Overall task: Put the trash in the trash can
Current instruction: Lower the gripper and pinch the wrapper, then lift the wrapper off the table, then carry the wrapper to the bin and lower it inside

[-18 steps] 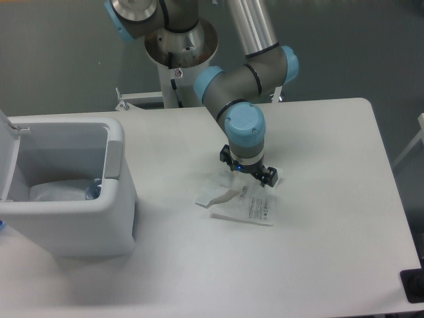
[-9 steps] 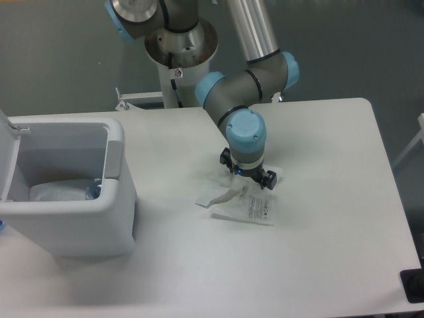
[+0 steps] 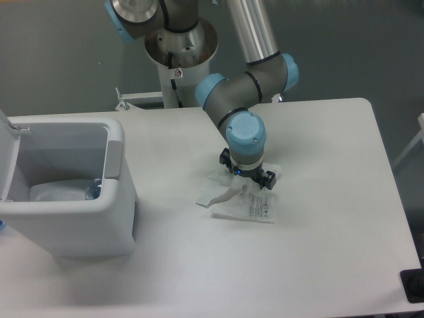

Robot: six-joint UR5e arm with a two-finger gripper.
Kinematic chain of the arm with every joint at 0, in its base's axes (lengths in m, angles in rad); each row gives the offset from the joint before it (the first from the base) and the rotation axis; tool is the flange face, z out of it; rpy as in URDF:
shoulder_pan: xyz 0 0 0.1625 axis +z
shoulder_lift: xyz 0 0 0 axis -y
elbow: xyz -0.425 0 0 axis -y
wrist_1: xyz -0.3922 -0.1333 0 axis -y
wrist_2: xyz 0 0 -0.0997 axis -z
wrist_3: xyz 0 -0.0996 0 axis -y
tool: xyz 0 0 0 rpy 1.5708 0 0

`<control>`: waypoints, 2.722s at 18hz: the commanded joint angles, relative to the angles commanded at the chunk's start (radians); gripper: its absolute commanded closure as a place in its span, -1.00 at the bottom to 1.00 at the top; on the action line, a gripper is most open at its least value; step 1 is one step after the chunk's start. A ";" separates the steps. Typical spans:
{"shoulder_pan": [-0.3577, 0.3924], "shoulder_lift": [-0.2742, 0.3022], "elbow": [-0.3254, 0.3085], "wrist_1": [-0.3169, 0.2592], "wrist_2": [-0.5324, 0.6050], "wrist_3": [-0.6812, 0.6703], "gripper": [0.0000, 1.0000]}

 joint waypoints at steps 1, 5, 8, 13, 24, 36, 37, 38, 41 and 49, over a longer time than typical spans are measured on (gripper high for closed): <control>0.000 0.005 -0.002 0.000 0.002 0.000 -0.58; 0.000 0.015 0.005 -0.008 0.000 0.002 0.30; 0.000 0.038 0.003 -0.018 -0.005 -0.005 0.91; 0.000 0.081 0.006 -0.038 -0.009 -0.061 1.00; 0.009 0.173 0.130 -0.038 -0.167 -0.382 1.00; -0.027 0.425 0.344 -0.028 -0.546 -0.917 1.00; -0.046 0.446 0.336 -0.028 -0.563 -0.926 1.00; -0.076 0.460 0.331 -0.029 -0.574 -0.928 1.00; -0.159 0.457 0.351 -0.018 -0.575 -0.904 1.00; -0.364 0.400 0.334 -0.023 -0.574 -0.672 1.00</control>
